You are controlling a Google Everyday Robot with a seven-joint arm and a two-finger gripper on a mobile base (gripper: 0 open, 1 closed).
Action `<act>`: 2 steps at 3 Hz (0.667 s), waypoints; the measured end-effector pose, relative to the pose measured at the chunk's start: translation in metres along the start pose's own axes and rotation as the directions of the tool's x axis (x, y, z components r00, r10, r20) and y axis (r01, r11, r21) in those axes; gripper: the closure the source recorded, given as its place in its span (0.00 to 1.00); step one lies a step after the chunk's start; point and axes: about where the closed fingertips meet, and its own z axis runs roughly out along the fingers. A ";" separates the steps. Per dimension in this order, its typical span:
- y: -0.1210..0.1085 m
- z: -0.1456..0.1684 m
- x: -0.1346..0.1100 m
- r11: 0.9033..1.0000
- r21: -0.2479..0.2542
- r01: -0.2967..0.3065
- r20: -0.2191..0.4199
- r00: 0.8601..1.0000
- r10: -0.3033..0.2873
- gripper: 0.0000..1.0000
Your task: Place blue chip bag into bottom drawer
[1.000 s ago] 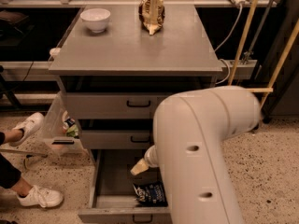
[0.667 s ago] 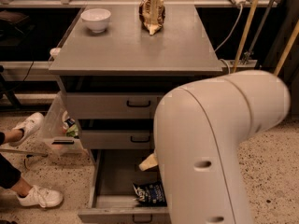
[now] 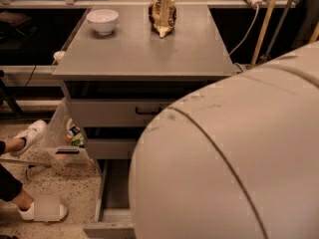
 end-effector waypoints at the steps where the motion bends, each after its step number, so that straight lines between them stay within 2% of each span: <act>1: -0.005 -0.001 -0.003 1.000 -0.020 -0.016 -0.007 1.000 0.015 0.00; 2: 0.007 0.013 -0.010 0.993 -0.114 -0.036 -0.039 0.999 0.031 0.00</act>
Offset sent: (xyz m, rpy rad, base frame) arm 0.0925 -0.1219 -0.0094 0.5221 0.1742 -0.0340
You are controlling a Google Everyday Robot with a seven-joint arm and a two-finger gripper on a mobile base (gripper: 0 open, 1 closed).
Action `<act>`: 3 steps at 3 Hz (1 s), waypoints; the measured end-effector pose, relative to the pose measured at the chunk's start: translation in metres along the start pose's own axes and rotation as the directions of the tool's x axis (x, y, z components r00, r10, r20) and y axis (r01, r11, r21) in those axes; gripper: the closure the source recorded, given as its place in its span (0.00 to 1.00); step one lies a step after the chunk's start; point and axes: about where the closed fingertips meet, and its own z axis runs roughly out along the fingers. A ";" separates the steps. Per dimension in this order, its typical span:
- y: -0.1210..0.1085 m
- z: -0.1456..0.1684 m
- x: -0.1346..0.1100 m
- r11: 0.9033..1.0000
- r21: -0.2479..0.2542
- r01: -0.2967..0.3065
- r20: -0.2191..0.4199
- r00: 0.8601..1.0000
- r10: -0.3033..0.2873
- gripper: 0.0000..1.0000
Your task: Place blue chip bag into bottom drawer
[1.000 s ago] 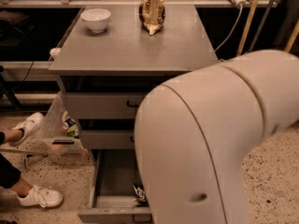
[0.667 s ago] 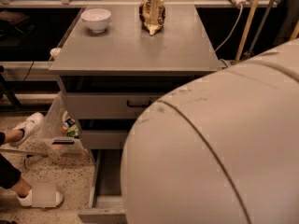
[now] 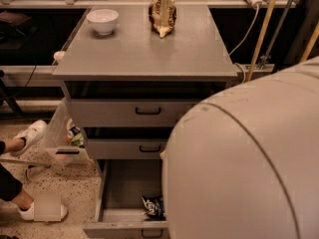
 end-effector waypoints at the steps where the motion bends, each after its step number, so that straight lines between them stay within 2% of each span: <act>1: 0.032 0.044 0.029 0.987 -0.154 0.054 -0.119 0.990 -0.073 0.00; 2: 0.048 0.064 0.048 0.974 -0.227 0.015 -0.177 0.983 -0.057 0.00; 3: 0.041 0.054 0.038 0.981 -0.192 0.029 -0.149 0.987 -0.059 0.00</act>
Offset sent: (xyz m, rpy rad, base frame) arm -0.0059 0.0190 -0.0483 0.0080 0.1442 0.1018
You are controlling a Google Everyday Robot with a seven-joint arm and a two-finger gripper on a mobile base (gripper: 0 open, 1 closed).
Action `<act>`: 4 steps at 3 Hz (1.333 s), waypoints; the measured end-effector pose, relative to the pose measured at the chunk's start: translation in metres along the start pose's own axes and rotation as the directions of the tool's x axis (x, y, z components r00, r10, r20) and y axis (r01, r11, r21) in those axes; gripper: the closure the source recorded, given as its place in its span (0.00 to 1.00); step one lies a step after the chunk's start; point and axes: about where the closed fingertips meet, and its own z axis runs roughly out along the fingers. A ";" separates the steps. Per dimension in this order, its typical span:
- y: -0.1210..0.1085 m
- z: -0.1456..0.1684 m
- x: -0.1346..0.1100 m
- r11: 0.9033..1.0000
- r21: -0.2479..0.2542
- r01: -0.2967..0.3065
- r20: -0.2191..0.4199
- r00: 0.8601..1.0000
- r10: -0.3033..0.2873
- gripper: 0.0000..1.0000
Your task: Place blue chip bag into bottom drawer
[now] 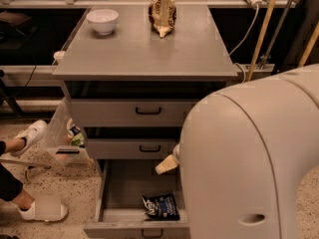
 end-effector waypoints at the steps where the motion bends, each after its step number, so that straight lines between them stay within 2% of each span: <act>1: 0.011 0.004 -0.007 0.996 -0.072 0.044 0.005 0.999 -0.044 0.00; 2: 0.026 -0.044 -0.070 0.976 -0.211 0.062 0.145 0.989 -0.031 0.00; 3: -0.021 -0.151 -0.098 0.967 -0.256 -0.013 0.274 0.958 0.086 0.00; 4: -0.095 -0.269 -0.073 0.971 -0.168 -0.169 0.323 0.921 0.216 0.00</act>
Offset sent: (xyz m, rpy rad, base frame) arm 0.0376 -0.1621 0.2427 0.5645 -0.0512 -0.1141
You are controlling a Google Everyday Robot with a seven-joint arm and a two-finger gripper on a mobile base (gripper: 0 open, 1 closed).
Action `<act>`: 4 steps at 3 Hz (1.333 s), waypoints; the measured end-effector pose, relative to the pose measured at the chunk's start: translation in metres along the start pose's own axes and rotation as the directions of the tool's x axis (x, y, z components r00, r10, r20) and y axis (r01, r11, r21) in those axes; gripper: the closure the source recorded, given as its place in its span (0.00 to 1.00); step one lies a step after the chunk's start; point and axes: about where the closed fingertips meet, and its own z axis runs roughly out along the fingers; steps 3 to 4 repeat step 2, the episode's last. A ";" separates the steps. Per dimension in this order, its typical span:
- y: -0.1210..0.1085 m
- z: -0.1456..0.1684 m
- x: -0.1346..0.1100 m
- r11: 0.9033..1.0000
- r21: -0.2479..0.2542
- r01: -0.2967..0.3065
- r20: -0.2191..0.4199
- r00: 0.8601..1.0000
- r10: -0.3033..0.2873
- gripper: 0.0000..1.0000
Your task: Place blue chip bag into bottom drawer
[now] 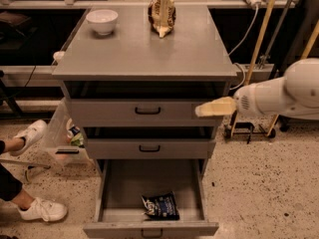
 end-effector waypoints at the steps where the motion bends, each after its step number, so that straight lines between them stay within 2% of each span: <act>1: 0.032 -0.036 0.009 0.997 0.073 0.026 -0.058 0.998 -0.022 0.00; 2: 0.057 -0.036 0.018 0.994 0.084 0.068 -0.101 0.993 -0.060 0.00; 4: 0.057 -0.036 0.018 0.994 0.084 0.068 -0.101 0.993 -0.060 0.00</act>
Offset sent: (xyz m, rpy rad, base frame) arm -0.0366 -0.0011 0.0241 -0.0772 0.0167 -0.0352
